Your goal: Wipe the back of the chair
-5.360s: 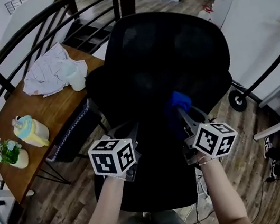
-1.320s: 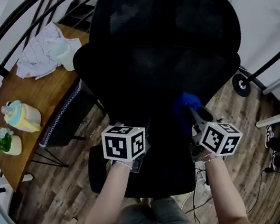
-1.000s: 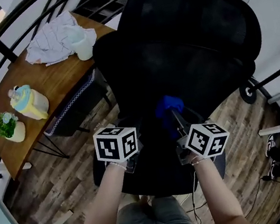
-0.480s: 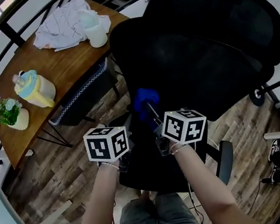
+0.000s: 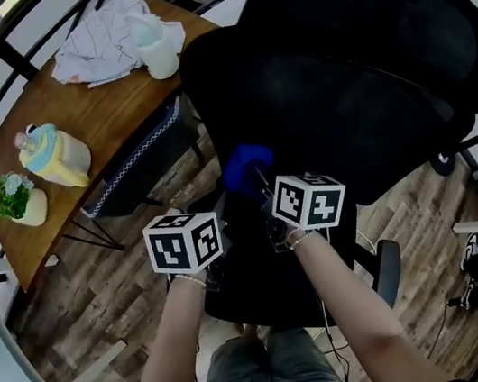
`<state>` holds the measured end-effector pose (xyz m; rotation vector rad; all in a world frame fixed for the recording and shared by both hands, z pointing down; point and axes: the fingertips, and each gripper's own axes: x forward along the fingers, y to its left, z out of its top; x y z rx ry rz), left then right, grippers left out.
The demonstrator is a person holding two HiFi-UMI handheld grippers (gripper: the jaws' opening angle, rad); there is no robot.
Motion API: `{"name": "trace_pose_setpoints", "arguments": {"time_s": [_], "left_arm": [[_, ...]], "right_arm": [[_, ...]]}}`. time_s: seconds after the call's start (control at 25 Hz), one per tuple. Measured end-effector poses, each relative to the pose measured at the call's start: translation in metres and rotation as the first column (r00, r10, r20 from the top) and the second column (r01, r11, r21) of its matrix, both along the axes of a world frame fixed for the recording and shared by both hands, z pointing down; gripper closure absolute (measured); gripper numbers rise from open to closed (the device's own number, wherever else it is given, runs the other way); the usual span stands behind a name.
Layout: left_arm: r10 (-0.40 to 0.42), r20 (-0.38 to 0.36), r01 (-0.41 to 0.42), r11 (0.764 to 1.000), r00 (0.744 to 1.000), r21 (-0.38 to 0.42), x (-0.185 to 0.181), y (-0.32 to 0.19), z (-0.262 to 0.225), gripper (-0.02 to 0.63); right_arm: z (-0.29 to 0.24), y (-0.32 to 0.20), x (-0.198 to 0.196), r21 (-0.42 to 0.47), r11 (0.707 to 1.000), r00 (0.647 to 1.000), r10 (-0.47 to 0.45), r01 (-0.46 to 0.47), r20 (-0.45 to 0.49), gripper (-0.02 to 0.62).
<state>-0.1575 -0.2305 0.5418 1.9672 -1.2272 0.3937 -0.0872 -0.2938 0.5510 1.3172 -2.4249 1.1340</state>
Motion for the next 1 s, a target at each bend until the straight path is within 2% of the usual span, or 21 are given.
{"name": "trace_pose_setpoints", "arguments": {"time_s": [0.36, 0.6, 1.0], "left_arm": [[0.058, -0.006, -0.058, 0.998, 0.998, -0.010, 0.035, -0.006, 0.006, 0.571], [0.126, -0.012, -0.126, 0.992, 0.992, -0.008, 0.069, -0.006, 0.006, 0.571], [0.264, -0.019, -0.264, 0.965, 0.964, -0.002, 0.140, -0.002, 0.004, 0.571]], "right_arm": [[0.015, 0.008, 0.059, -0.034, 0.993, 0.994, 0.109, -0.110, -0.018, 0.494], [0.013, 0.014, 0.113, -0.015, 0.982, 0.980, 0.186, -0.188, -0.073, 0.495], [0.015, 0.032, 0.212, -0.020, 0.935, 0.930, 0.351, -0.355, -0.107, 0.494]]}}
